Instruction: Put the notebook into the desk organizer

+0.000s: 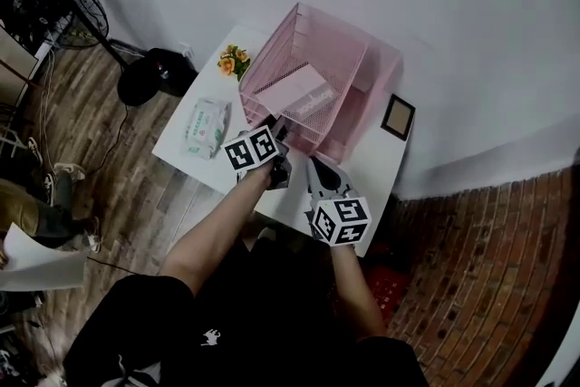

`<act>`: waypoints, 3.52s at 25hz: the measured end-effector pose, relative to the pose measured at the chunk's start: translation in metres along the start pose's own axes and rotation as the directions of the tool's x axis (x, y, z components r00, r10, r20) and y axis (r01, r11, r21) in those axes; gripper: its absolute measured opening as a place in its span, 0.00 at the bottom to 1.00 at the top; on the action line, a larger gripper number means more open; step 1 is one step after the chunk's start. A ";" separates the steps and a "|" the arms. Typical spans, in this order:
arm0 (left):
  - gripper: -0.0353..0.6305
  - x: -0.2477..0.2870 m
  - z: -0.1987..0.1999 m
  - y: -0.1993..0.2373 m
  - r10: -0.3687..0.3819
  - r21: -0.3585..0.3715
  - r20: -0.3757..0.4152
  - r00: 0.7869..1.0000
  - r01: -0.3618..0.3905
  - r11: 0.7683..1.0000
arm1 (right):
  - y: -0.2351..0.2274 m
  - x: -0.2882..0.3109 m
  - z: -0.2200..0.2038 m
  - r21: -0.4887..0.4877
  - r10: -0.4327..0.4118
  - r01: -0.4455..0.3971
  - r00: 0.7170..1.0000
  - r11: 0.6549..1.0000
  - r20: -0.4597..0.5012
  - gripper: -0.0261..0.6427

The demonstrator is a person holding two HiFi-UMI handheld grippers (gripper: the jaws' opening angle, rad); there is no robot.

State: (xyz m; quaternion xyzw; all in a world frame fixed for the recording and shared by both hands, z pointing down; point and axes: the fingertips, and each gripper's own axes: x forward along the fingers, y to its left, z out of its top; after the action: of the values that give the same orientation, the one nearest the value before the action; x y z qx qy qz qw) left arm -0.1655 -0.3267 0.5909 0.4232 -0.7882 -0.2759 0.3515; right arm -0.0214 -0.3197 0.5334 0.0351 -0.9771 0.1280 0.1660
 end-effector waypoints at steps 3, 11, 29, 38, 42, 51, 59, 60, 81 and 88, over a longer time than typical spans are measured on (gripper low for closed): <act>0.37 0.001 -0.006 -0.005 0.002 0.201 -0.035 0.999 0.005 0.980 | -0.001 -0.004 -0.003 0.002 -0.007 0.007 1.000 1.000 0.002 0.04; 0.50 0.014 -0.025 -0.008 0.078 0.671 -0.166 0.983 0.055 0.740 | -0.001 -0.013 -0.008 0.016 -0.021 0.021 1.000 1.000 0.007 0.04; 0.40 -0.041 -0.018 -0.015 -0.059 0.814 -0.334 0.941 0.320 0.485 | 0.025 -0.030 0.022 0.068 -0.251 0.243 0.959 0.968 0.135 0.04; 0.18 -0.121 0.037 -0.025 -0.220 0.802 -0.301 0.928 0.371 0.468 | 0.070 -0.054 0.037 0.088 -0.396 0.386 0.894 0.918 0.209 0.04; 0.09 -0.152 0.059 -0.022 -0.262 0.787 -0.292 0.920 0.386 0.481 | 0.100 -0.066 0.040 0.084 -0.427 0.419 0.874 0.904 0.232 0.04; 0.06 -0.213 0.085 -0.015 -0.322 0.805 -0.311 0.894 0.428 0.412 | 0.160 -0.089 0.046 0.082 -0.498 0.496 0.820 0.864 0.282 0.04; 0.06 -0.254 0.107 -0.007 -0.384 0.810 -0.290 0.877 0.439 0.389 | 0.198 -0.095 0.053 0.037 -0.515 0.529 0.804 0.848 0.296 0.04; 0.06 -0.258 0.110 -0.007 -0.389 0.810 -0.283 0.877 0.435 0.392 | 0.200 -0.097 0.054 0.042 -0.517 0.530 0.802 0.847 0.299 0.04; 0.06 -0.266 0.129 -0.003 -0.398 0.813 -0.227 0.889 0.398 0.425 | 0.194 -0.110 0.055 0.075 -0.555 0.561 0.775 0.825 0.303 0.04; 0.06 -0.263 0.127 0.000 -0.399 0.809 -0.229 0.888 0.401 0.430 | 0.188 -0.103 0.054 0.078 -0.548 0.552 0.781 0.830 0.299 0.04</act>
State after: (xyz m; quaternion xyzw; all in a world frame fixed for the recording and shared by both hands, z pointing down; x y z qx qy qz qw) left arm -0.1618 -0.0832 0.4299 0.7129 -0.6979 0.0612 0.0303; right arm 0.0380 -0.1495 0.4043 0.3366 -0.9388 0.0602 0.0415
